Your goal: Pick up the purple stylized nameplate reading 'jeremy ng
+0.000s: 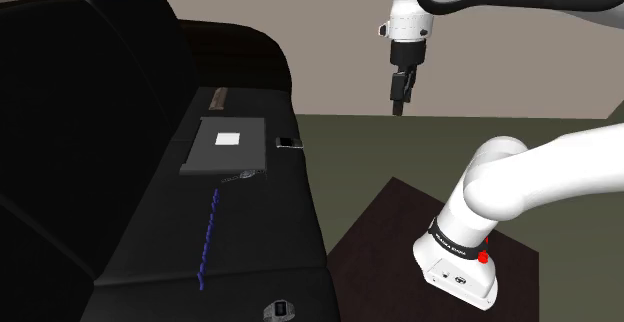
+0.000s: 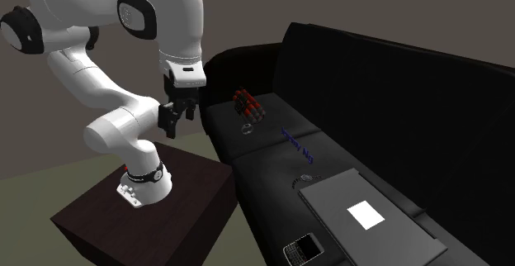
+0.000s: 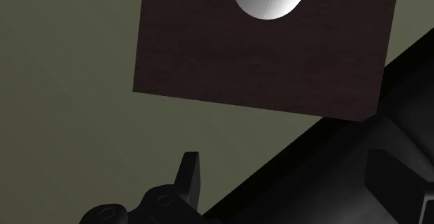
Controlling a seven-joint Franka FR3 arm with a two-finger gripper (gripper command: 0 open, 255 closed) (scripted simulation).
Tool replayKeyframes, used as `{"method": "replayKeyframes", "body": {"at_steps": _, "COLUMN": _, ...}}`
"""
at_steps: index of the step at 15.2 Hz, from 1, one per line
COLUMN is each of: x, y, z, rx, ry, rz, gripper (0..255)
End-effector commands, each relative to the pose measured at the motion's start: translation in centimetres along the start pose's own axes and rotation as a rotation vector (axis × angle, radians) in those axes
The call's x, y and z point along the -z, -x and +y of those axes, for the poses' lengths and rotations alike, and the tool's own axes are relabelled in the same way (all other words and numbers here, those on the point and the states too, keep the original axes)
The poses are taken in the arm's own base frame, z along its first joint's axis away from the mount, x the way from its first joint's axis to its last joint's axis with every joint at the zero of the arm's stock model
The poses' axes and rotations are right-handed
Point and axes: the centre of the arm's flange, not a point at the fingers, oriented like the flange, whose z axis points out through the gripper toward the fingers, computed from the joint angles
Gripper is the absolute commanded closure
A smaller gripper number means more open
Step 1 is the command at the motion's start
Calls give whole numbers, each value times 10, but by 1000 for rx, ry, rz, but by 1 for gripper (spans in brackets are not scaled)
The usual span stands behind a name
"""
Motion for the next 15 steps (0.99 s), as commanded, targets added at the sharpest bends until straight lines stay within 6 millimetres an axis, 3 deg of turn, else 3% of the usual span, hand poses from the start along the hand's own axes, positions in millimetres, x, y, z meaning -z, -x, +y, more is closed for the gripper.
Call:
{"method": "replayKeyframes", "body": {"at_steps": 1, "x": 0, "y": 0, "z": 0, "rx": 0, "ry": 0, "rz": 0, "gripper": 0}}
{"method": "replayKeyframes", "body": {"at_steps": 15, "x": -69, "y": -68, "z": -149, "rx": -285, "ry": -39, "rz": 27, "gripper": 0}}
